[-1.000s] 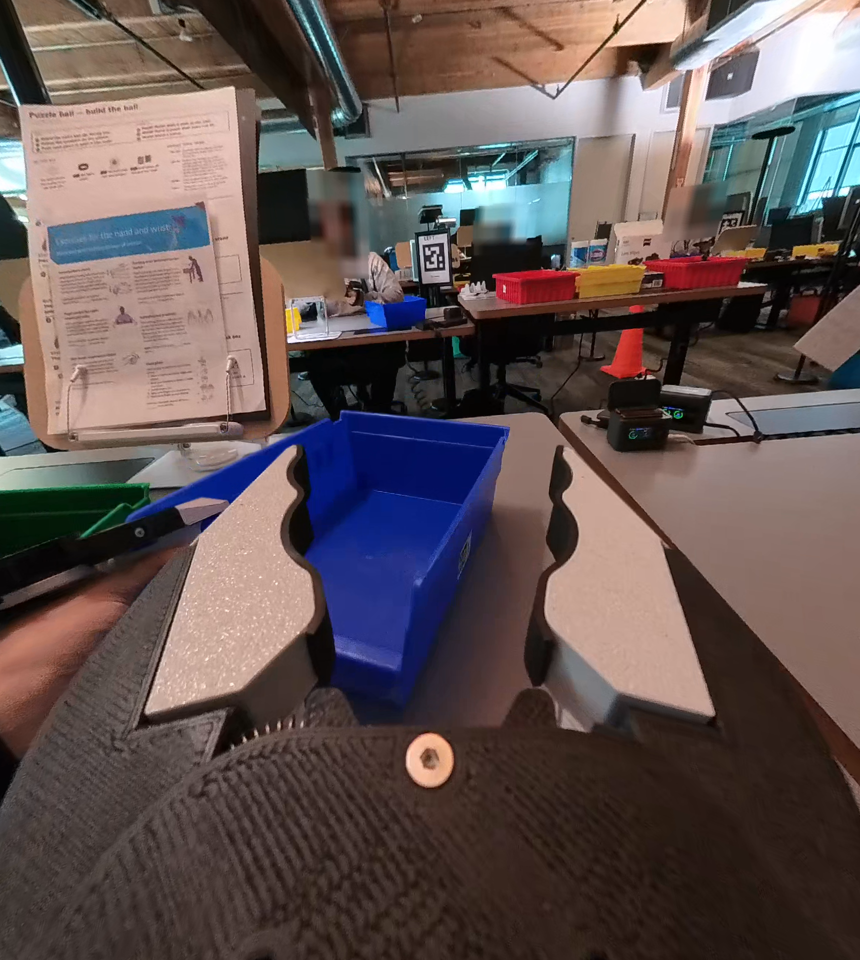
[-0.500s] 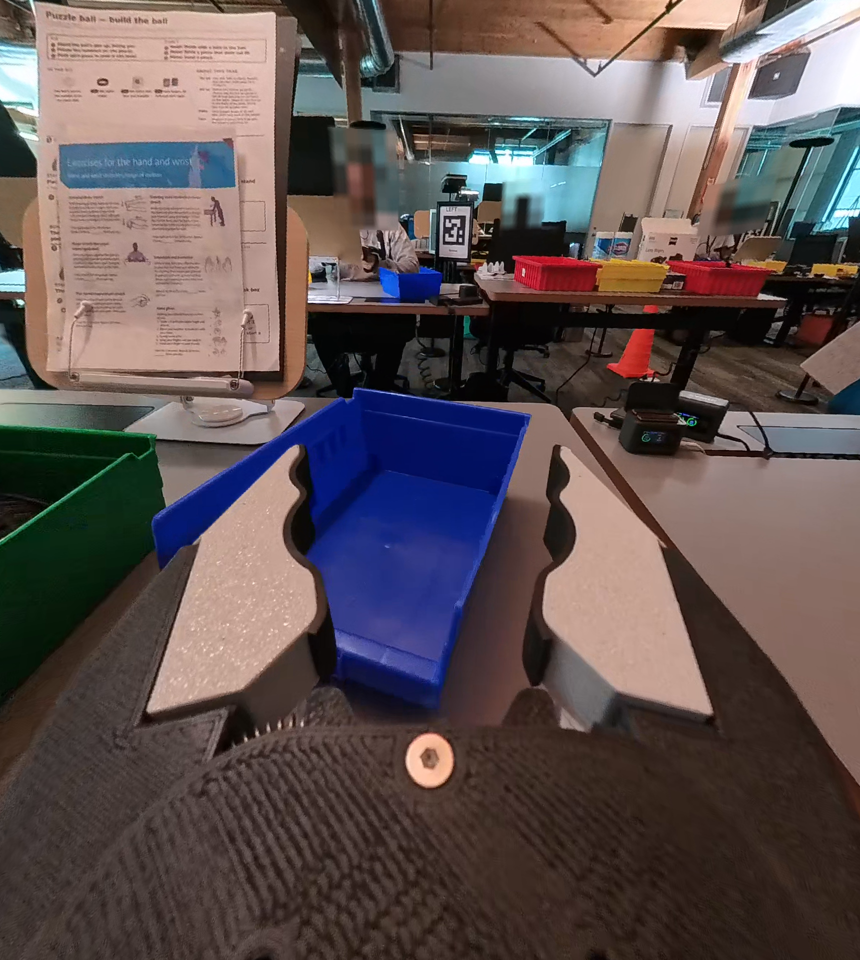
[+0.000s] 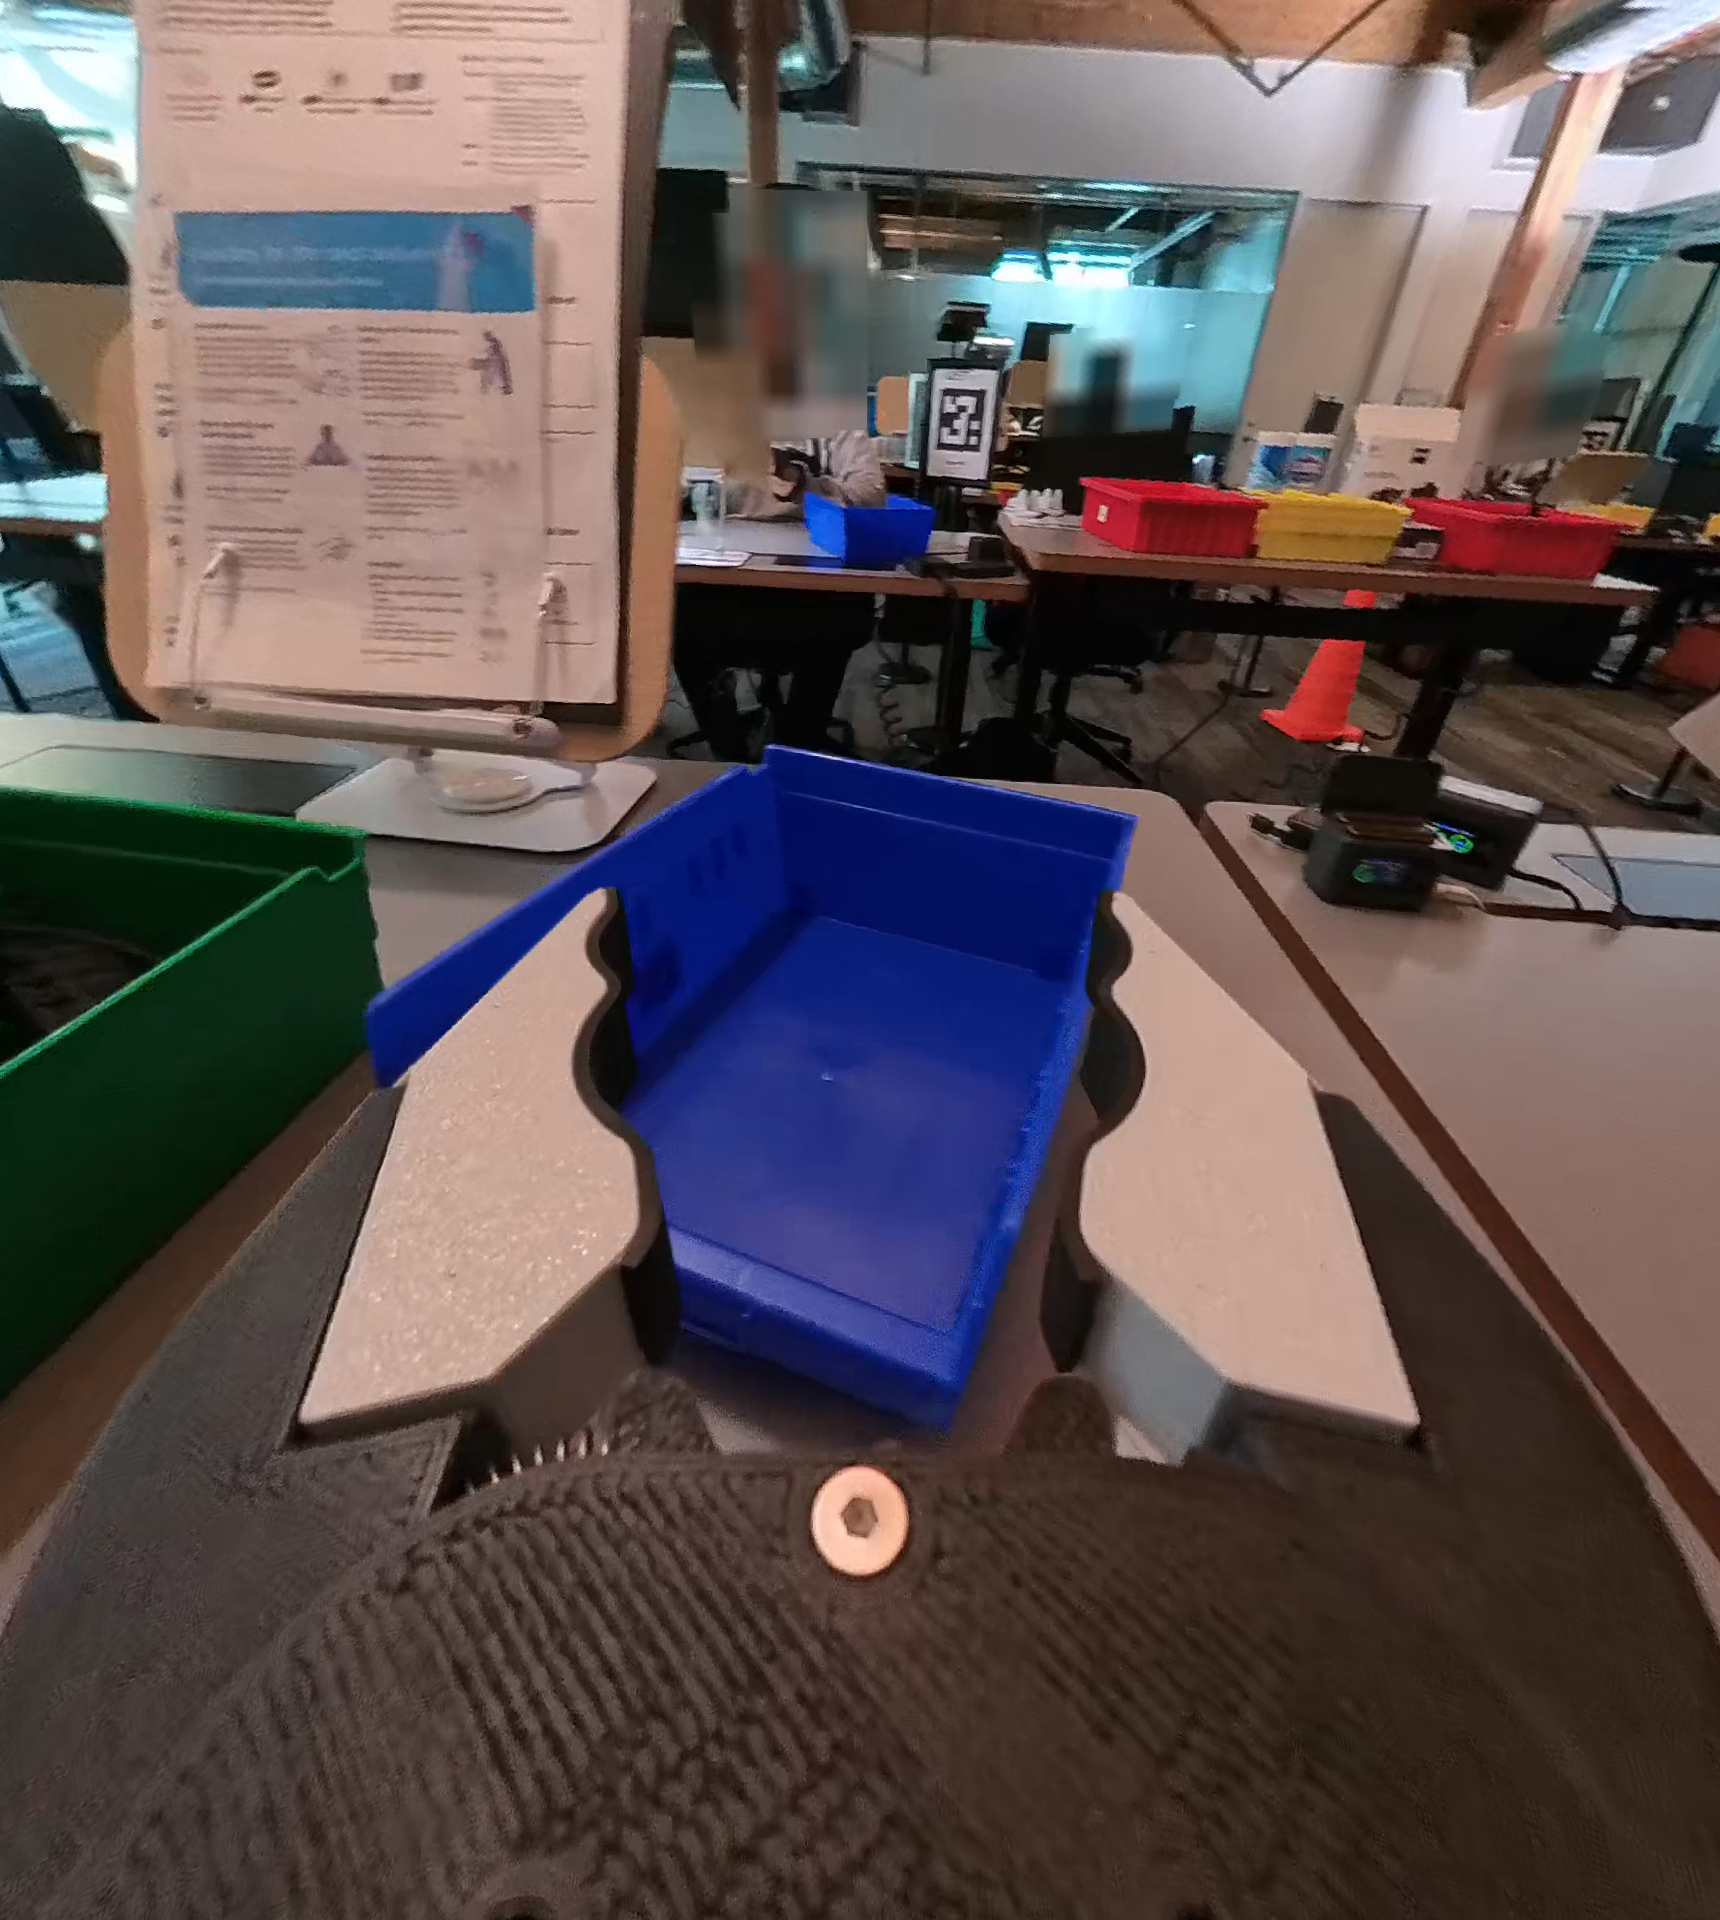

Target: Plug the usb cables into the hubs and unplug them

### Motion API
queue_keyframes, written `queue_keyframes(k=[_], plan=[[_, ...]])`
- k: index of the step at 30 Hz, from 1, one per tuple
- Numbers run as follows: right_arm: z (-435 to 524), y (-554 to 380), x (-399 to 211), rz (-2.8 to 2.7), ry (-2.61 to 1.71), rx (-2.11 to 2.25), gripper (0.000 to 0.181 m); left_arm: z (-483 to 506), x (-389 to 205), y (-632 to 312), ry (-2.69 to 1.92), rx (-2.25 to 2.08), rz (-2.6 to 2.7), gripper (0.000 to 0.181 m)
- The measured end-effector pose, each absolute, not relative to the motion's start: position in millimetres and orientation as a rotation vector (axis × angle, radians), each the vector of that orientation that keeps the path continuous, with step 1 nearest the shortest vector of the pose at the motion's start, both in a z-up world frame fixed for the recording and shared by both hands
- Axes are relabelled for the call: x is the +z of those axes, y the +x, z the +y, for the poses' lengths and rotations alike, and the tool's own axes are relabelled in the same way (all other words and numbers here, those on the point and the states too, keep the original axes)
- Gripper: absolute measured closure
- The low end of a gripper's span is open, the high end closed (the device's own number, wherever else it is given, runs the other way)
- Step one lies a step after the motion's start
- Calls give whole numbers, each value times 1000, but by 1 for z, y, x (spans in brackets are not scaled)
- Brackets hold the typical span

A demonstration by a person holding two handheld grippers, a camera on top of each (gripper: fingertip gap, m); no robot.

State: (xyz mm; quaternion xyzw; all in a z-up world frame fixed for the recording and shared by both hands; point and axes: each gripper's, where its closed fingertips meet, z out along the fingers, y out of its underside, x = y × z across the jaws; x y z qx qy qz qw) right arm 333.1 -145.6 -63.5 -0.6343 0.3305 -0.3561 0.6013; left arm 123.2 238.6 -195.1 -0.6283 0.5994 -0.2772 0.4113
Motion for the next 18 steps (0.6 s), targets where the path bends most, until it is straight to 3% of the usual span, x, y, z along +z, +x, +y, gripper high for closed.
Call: queue_keyframes(k=[1,10,18], plan=[[-137,330,-64,746,-1485,-820,94,252,-194,123,-1574,-645,1455,169],[-103,325,-87,657,-1611,-787,93,355,-194,110,-1649,-659,1307,175],[-174,366,-135,926,-1712,-959,97,469,-195,109,-1700,-593,1213,175]])
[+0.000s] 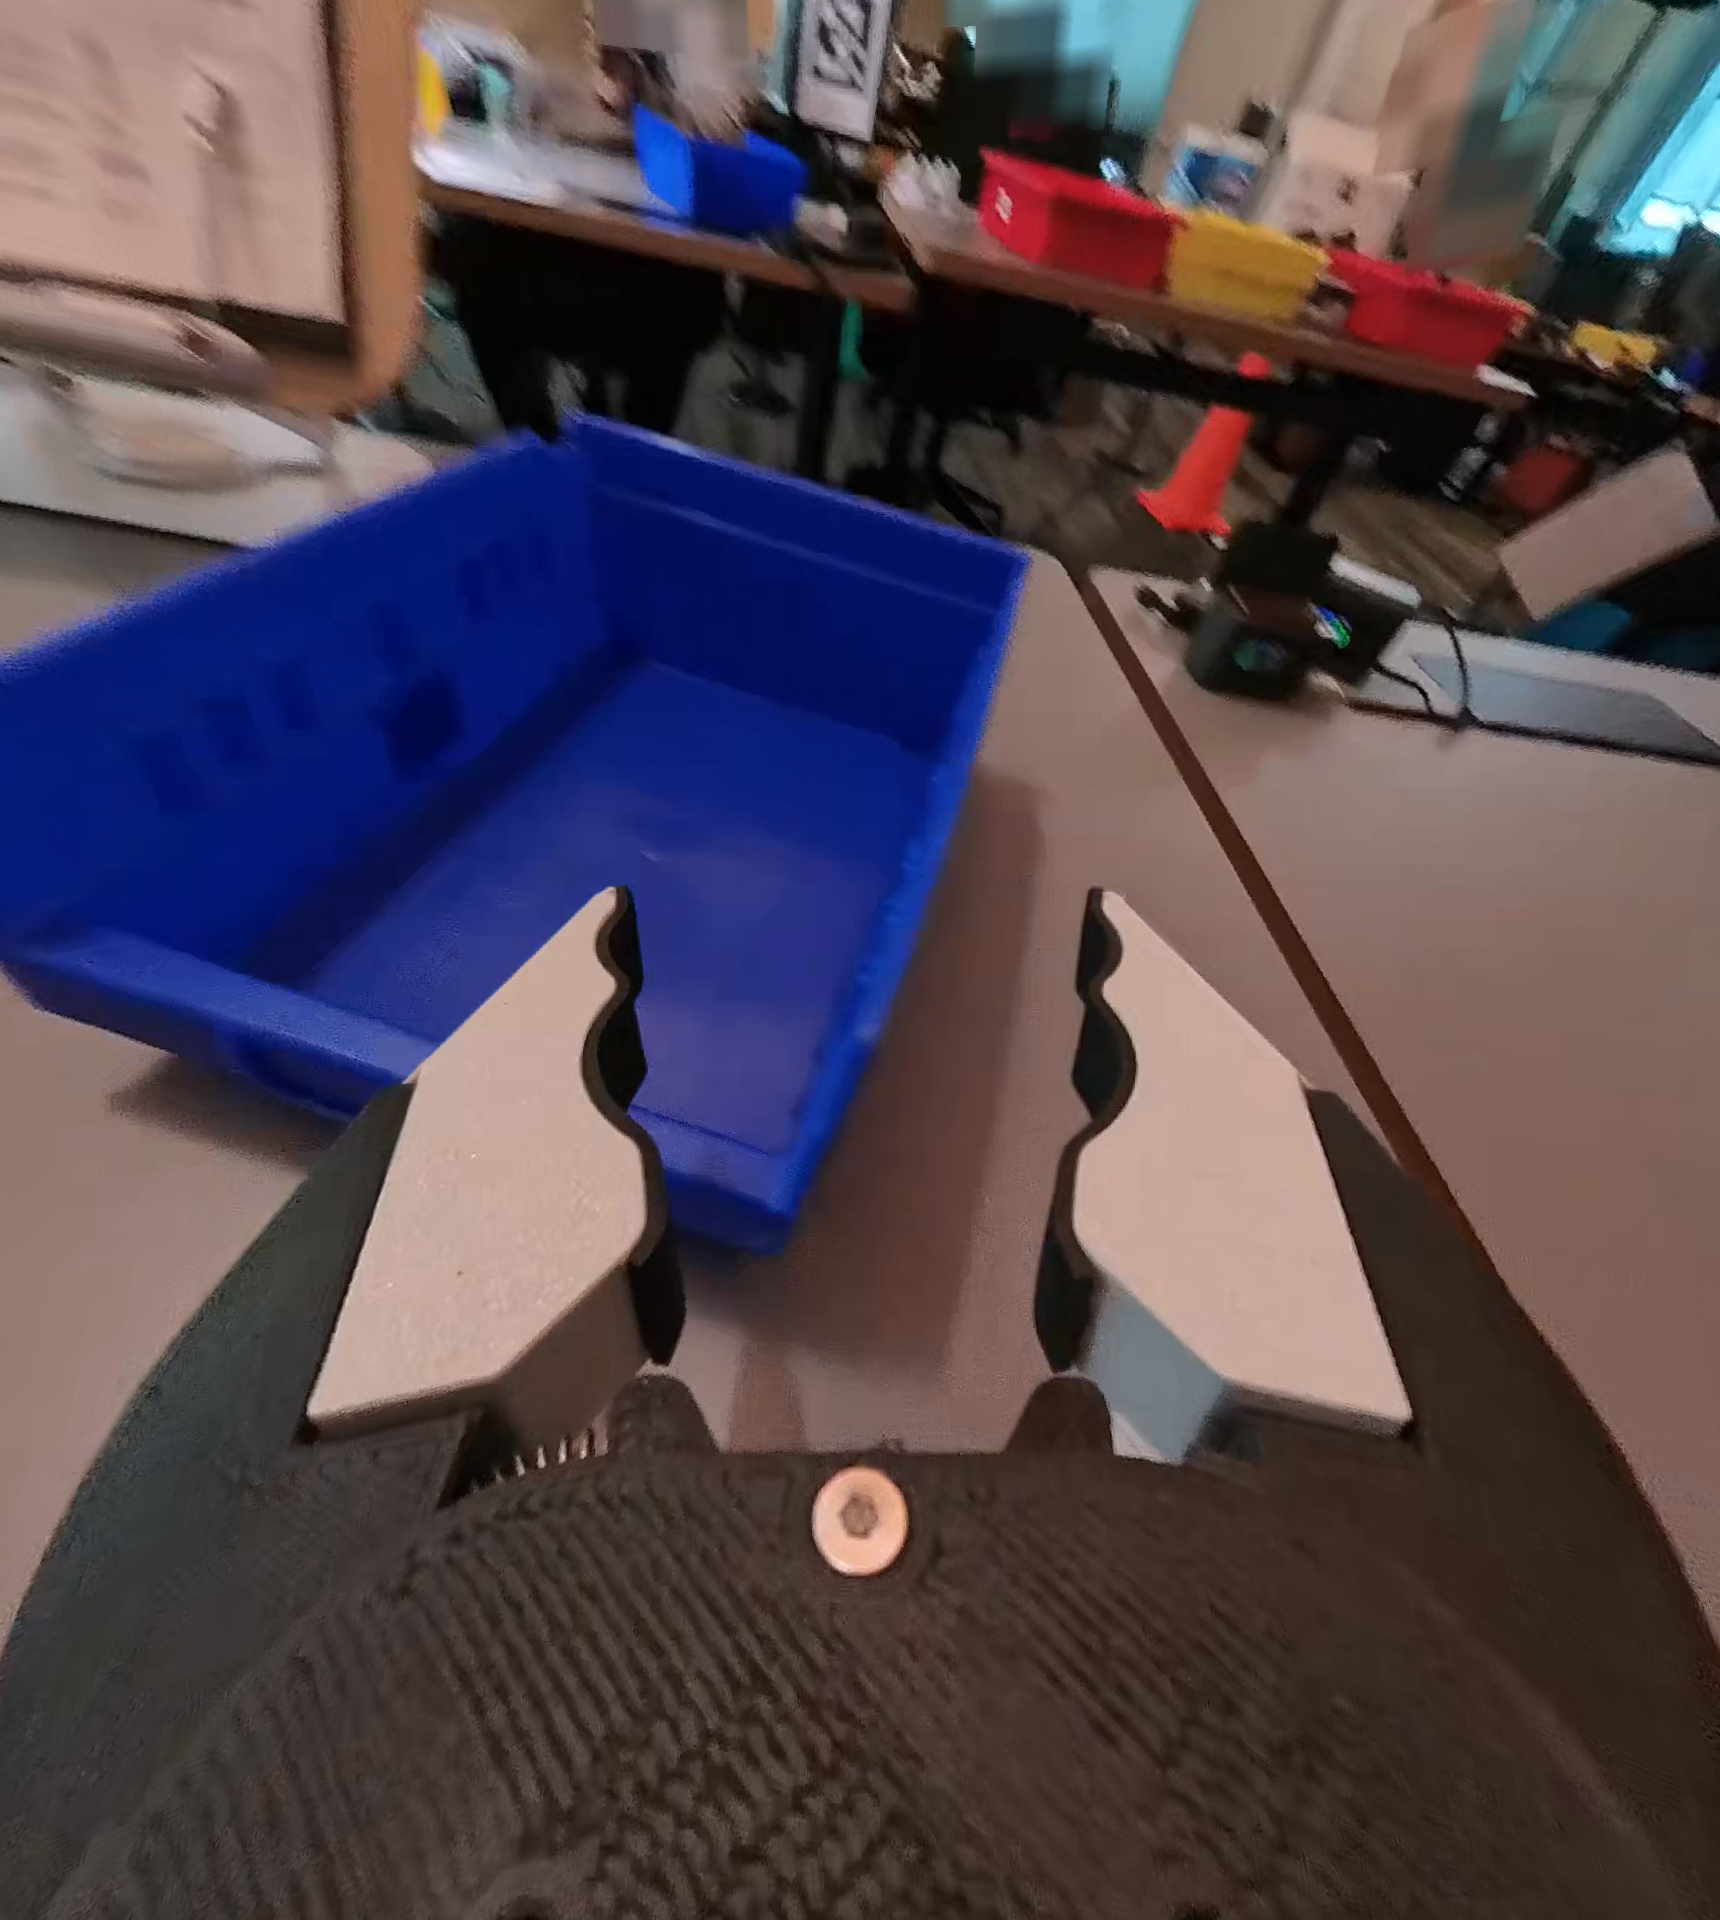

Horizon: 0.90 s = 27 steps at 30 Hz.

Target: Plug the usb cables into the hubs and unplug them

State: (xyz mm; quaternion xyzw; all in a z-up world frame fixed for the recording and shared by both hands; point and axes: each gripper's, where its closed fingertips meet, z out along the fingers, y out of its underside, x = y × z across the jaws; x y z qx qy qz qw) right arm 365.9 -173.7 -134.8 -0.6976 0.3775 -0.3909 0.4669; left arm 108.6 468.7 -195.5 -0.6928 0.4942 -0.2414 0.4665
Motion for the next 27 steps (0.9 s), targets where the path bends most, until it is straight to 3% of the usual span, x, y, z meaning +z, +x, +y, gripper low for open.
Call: queue_keyframes(k=[5,7,9,10,14,18,21,27], plan=[[-200,388,-170,1069,-1744,-1005,105,508,-197,110,-1719,-598,1213,172],[-195,394,-177,1024,-1752,-982,130,511,-199,109,-1745,-581,1238,167],[-195,402,-178,1007,-1729,-1000,170,513,-198,108,-1740,-560,1259,157],[-200,408,-178,1017,-1713,-1038,175,513,-196,107,-1726,-558,1263,153],[-207,436,-179,985,-1666,-1036,174,511,-172,103,-1671,-585,1240,140],[-211,457,-180,862,-1714,-1057,172,500,-140,109,-1626,-660,1297,139],[-228,459,-188,942,-1724,-1023,140,485,-132,122,-1701,-732,1420,138],[-205,438,-136,822,-1649,-1010,128,484,-135,169,-1950,-799,1436,117]])
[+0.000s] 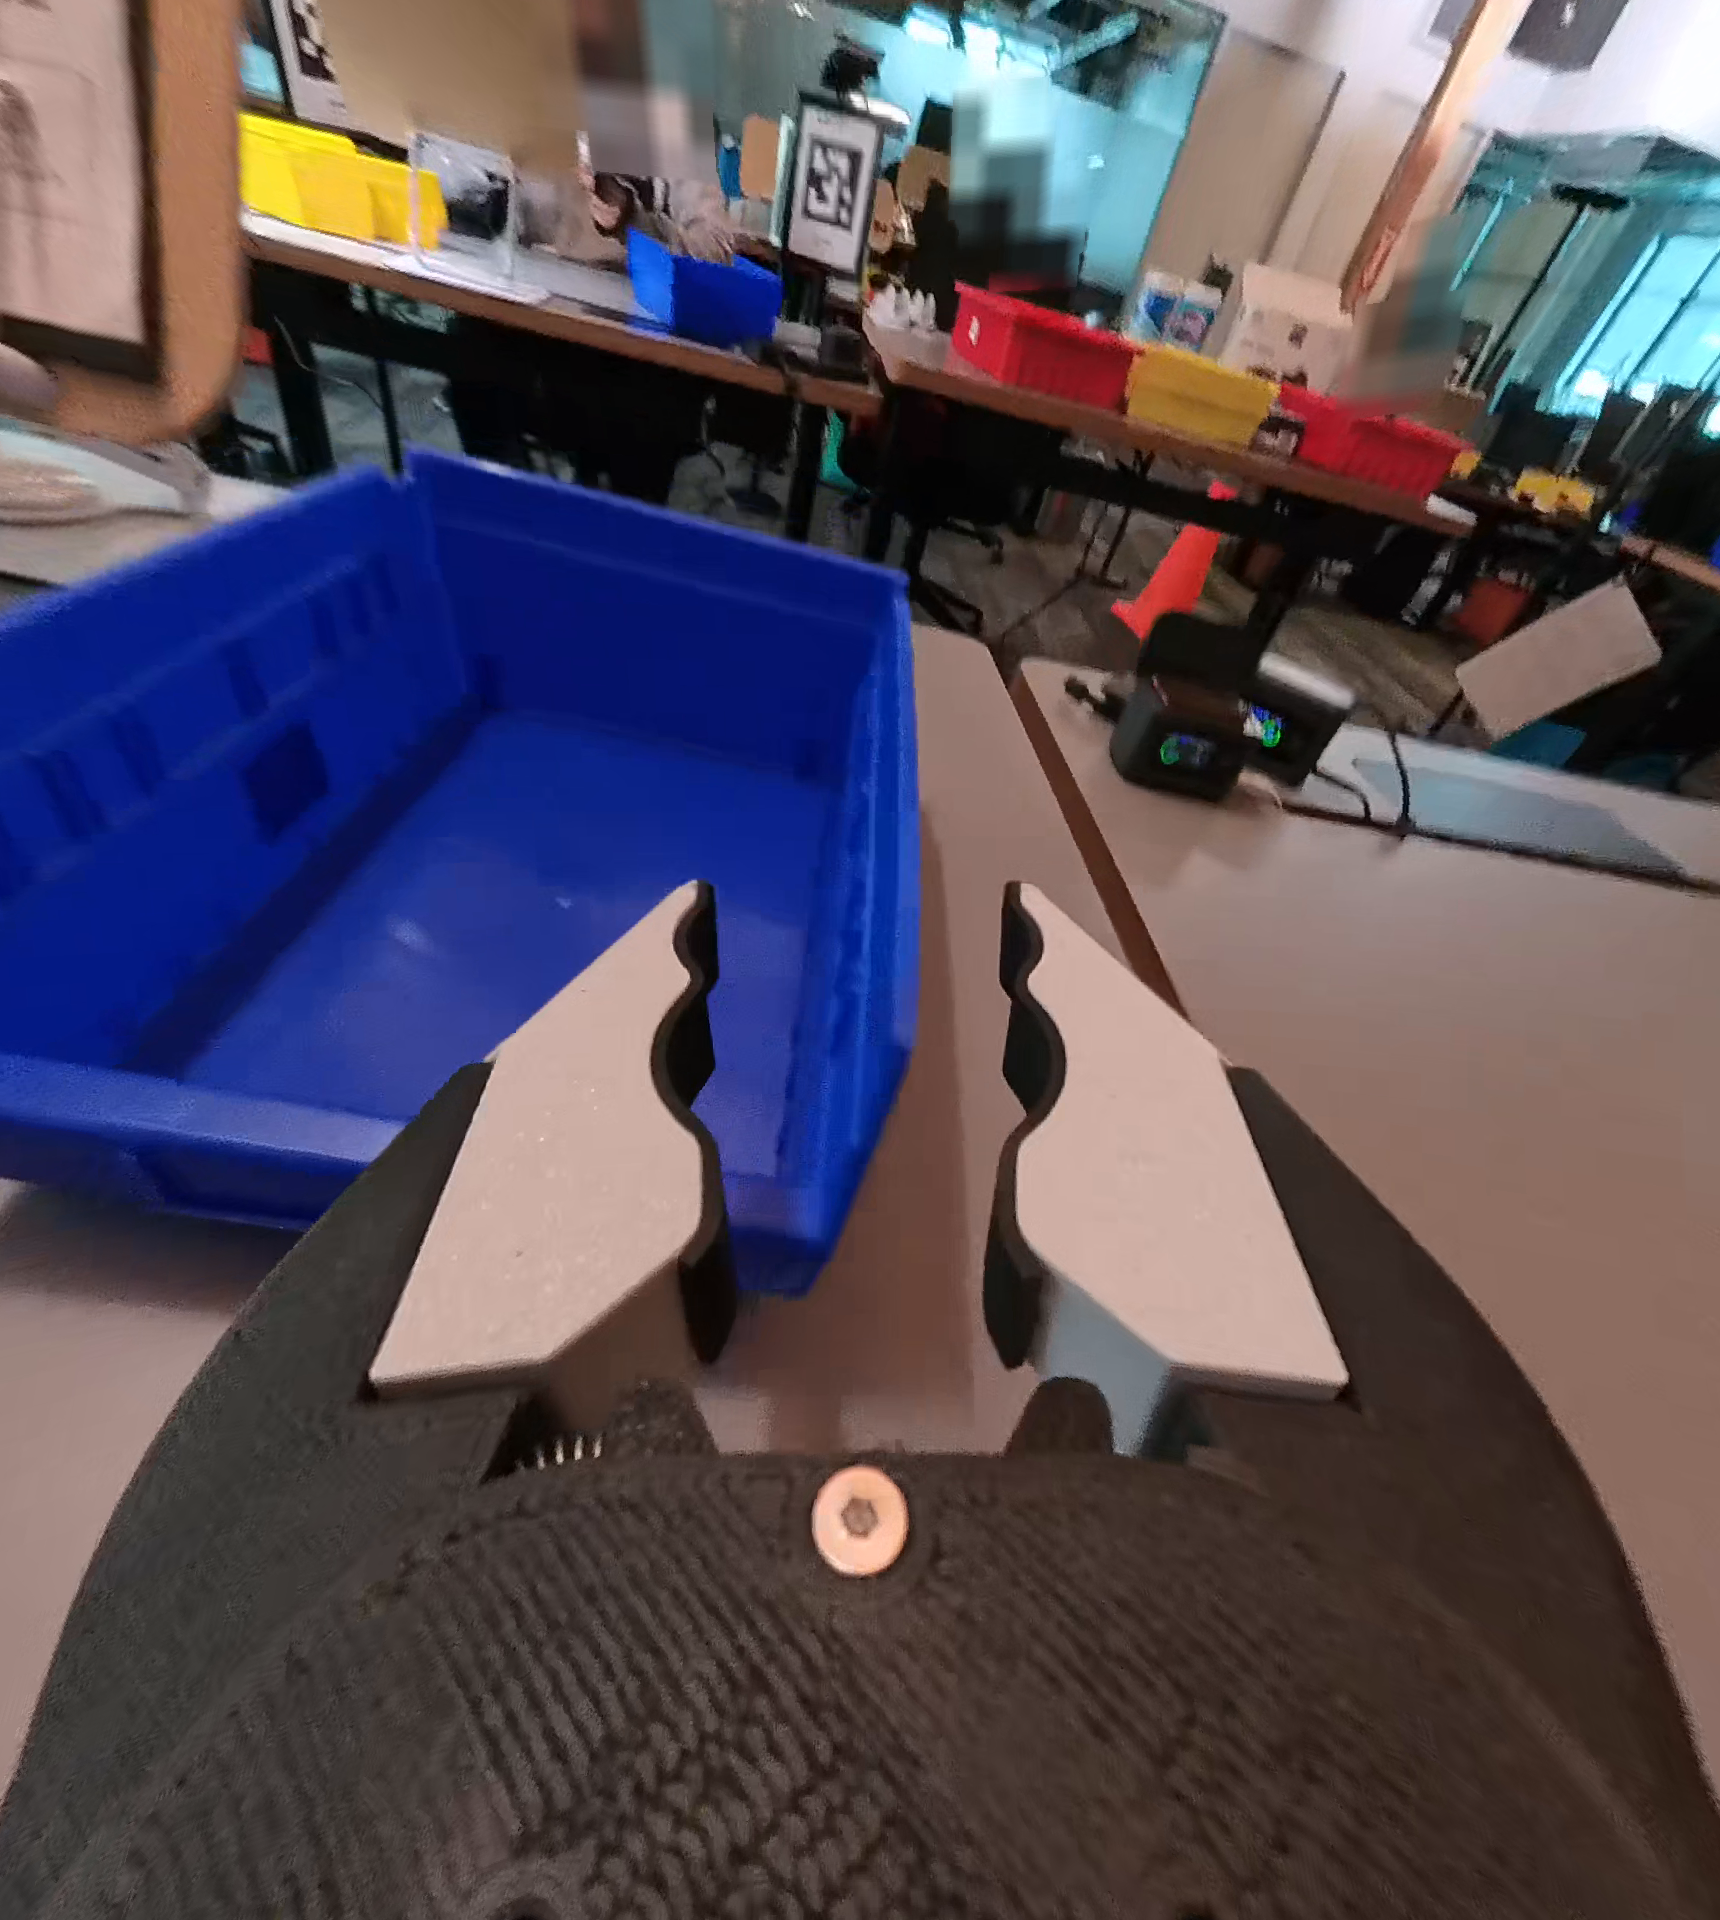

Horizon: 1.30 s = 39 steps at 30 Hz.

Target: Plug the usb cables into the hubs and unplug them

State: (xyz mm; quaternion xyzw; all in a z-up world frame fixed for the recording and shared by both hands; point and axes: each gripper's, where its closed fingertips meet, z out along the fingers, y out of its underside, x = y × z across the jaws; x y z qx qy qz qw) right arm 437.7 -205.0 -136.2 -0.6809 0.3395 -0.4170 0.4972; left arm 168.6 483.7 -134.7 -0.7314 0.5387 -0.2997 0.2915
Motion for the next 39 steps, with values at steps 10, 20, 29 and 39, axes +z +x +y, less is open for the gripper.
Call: queue_keyframes(k=[10,20,29,39], plan=[[-123,390,-89,499,-1659,-959,127,506,-172,198,-1945,-451,1432,135],[-89,372,-83,418,-1665,-885,127,488,-125,202,-1378,-121,1564,136],[-22,301,-31,383,-1330,-260,117,369,16,177,-595,187,1258,136],[89,197,-64,382,-1187,907,120,151,-6,177,4,55,1317,136]])
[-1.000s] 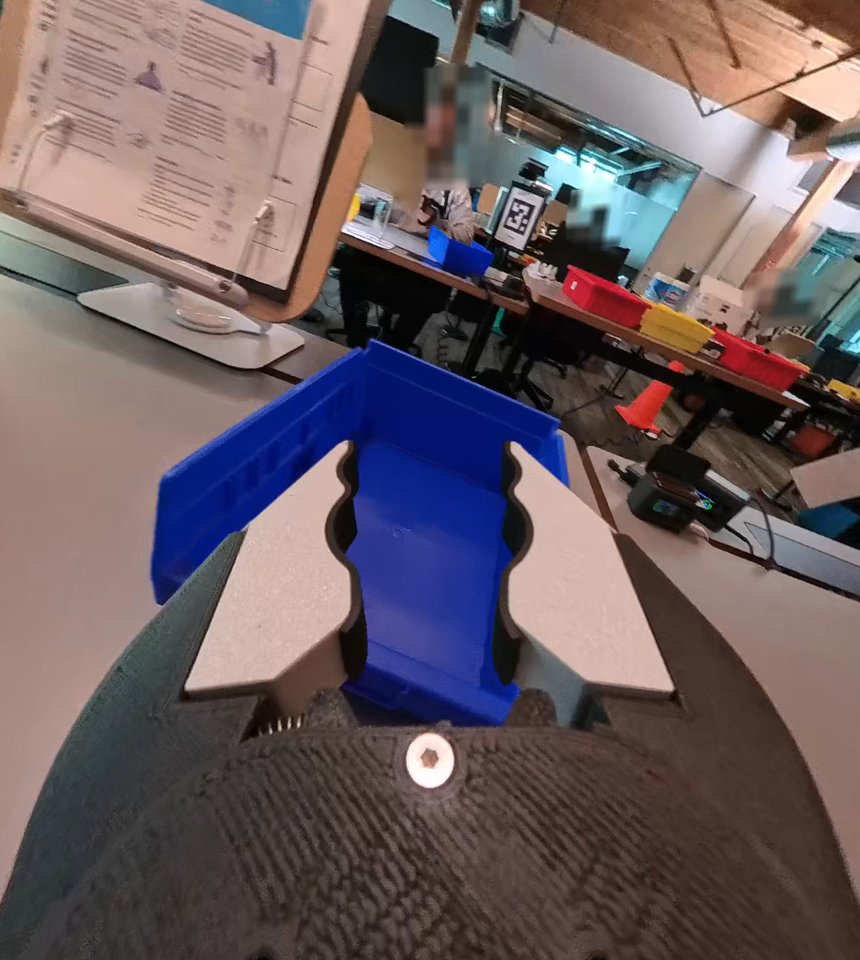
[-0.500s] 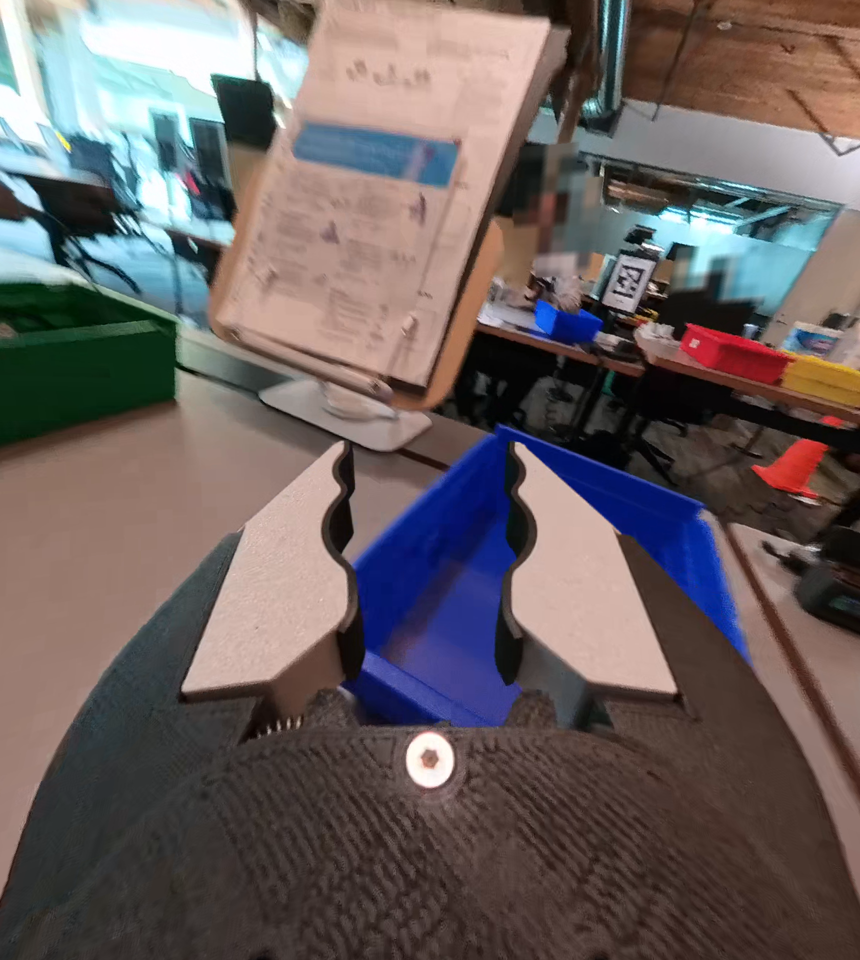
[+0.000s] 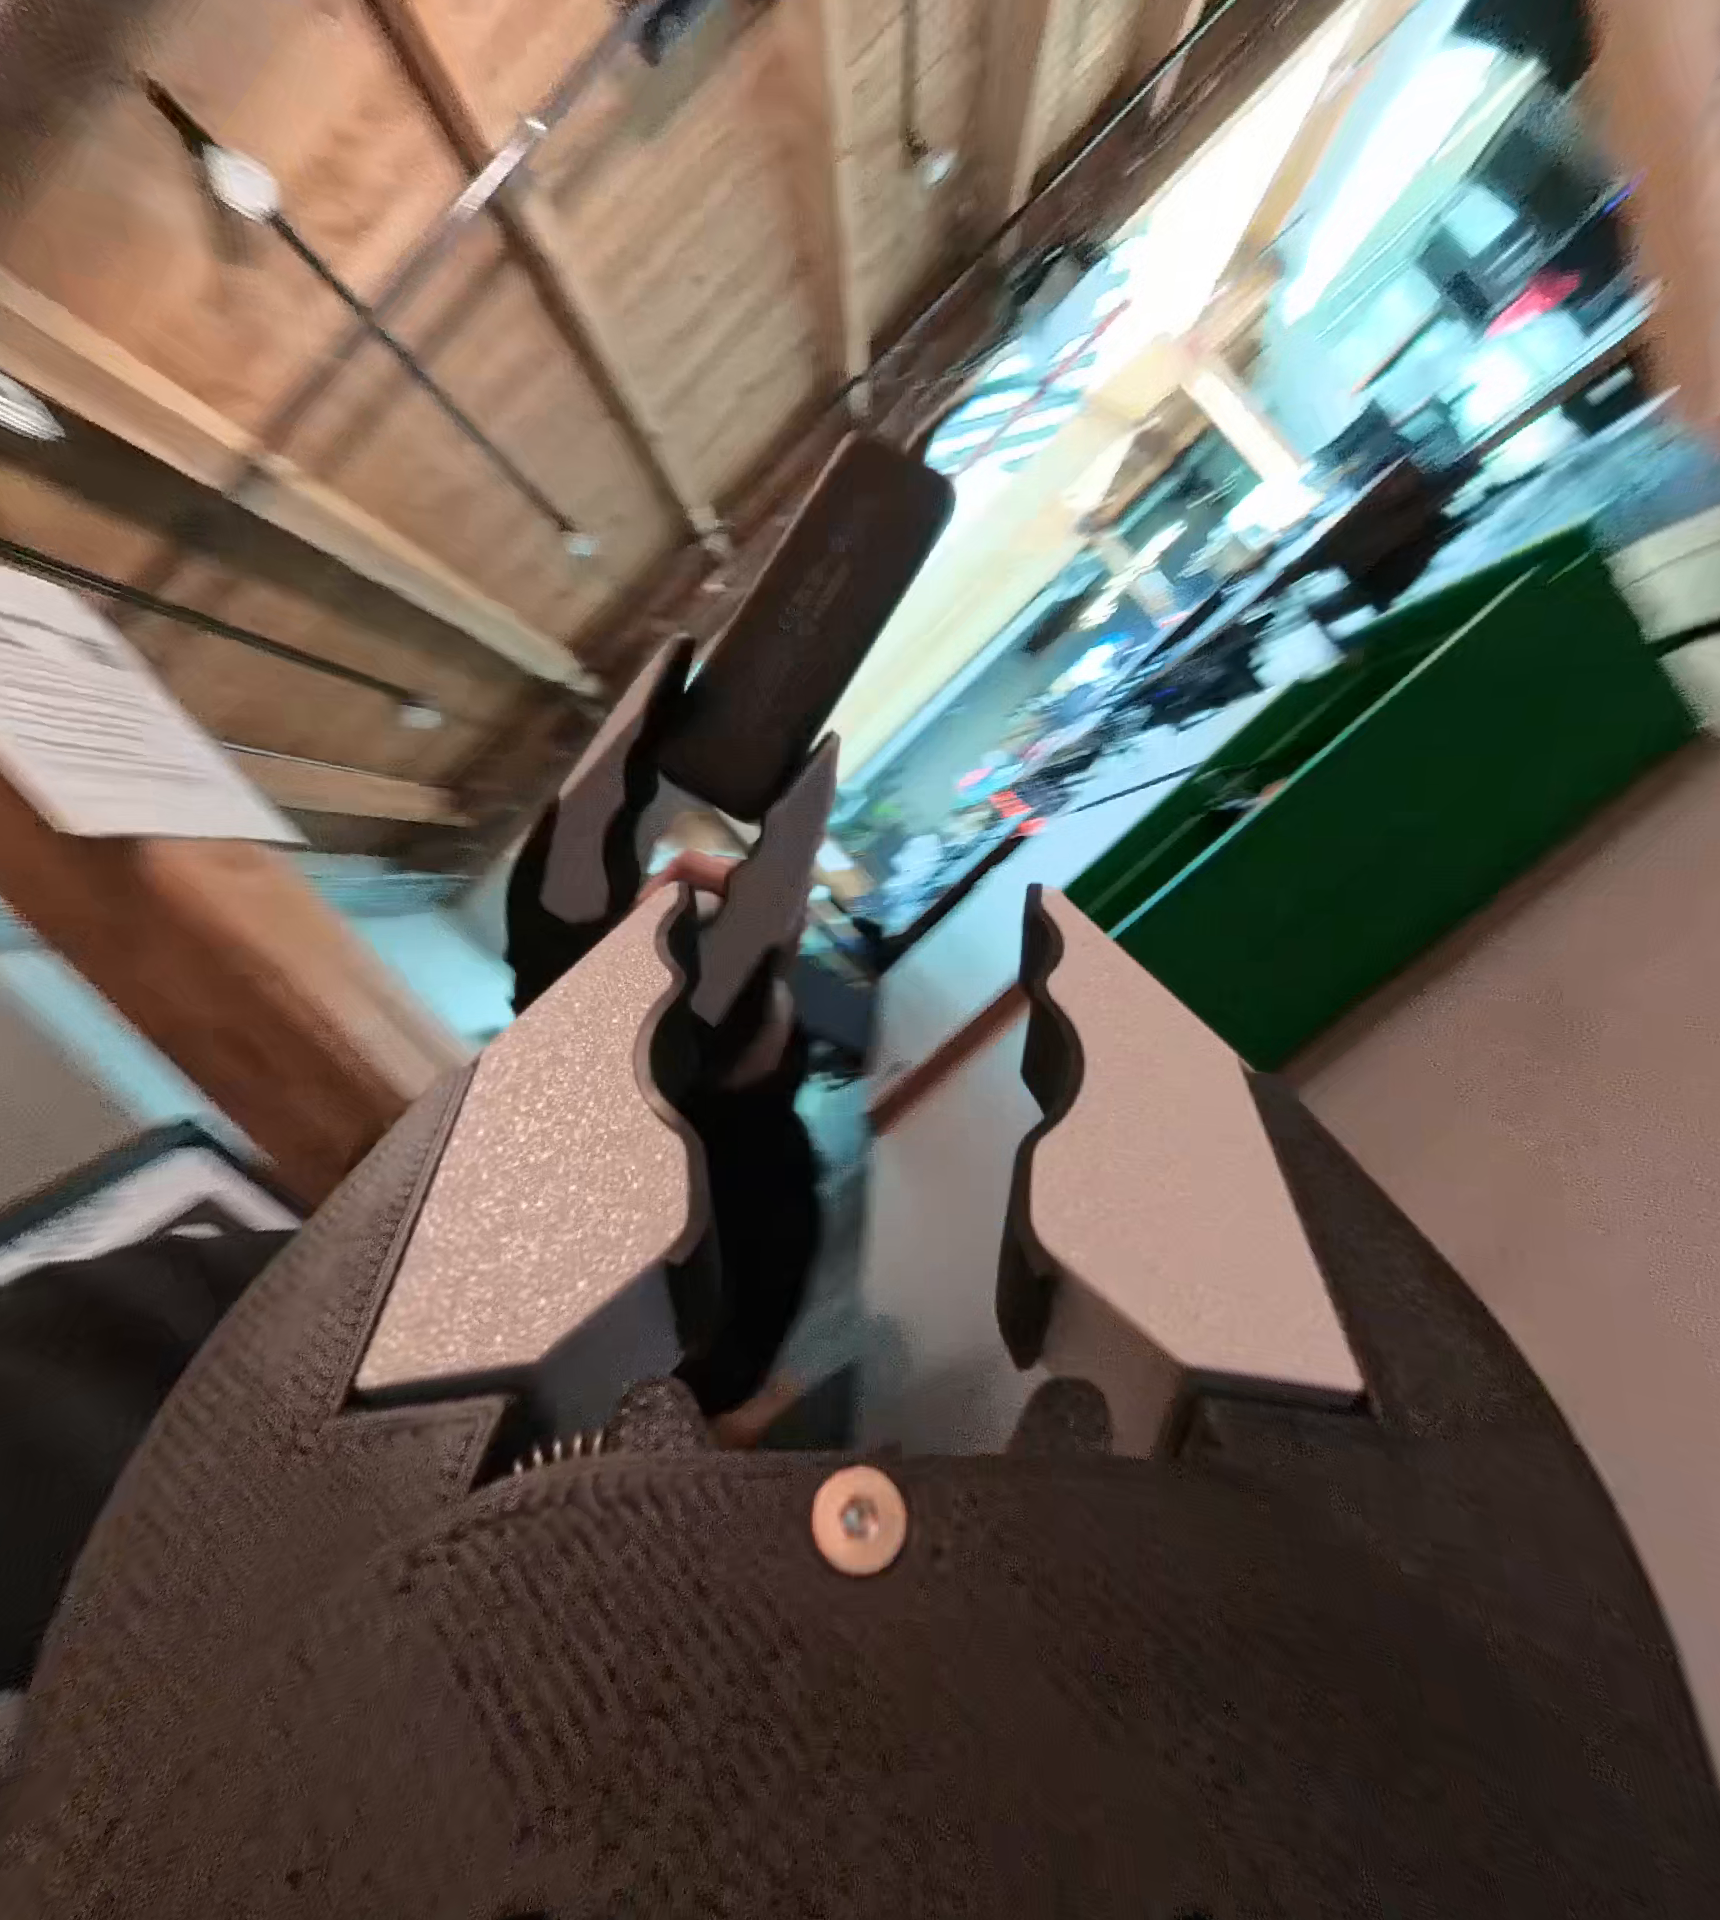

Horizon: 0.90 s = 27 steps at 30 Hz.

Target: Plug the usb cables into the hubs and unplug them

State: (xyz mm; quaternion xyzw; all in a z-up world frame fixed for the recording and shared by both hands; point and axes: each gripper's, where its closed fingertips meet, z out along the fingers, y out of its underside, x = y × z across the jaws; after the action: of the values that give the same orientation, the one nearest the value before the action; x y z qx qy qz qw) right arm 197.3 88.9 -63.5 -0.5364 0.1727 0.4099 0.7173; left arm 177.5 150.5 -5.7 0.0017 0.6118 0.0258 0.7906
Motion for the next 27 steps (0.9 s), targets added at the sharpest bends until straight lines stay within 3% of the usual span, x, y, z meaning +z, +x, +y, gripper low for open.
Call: queue_keyframes(k=[4,8,12,16,18,24,27], plan=[[85,178,-52,274,-1026,1190,120,83,-25,160,202,-88,1313,136],[67,169,-41,111,-939,1205,122,51,-34,143,201,-361,1332,136],[50,174,-28,39,-809,1123,168,55,-39,148,109,-495,1365,136],[48,172,-29,-44,-864,957,171,68,-48,155,-37,-681,1465,135],[46,171,-28,-81,-880,868,171,64,-49,149,-180,-986,1527,136],[28,162,-26,-308,-907,494,171,76,-61,147,-1157,-2180,1575,86],[22,146,-31,-463,-945,371,171,65,-68,135,-1321,-2632,1556,95]])
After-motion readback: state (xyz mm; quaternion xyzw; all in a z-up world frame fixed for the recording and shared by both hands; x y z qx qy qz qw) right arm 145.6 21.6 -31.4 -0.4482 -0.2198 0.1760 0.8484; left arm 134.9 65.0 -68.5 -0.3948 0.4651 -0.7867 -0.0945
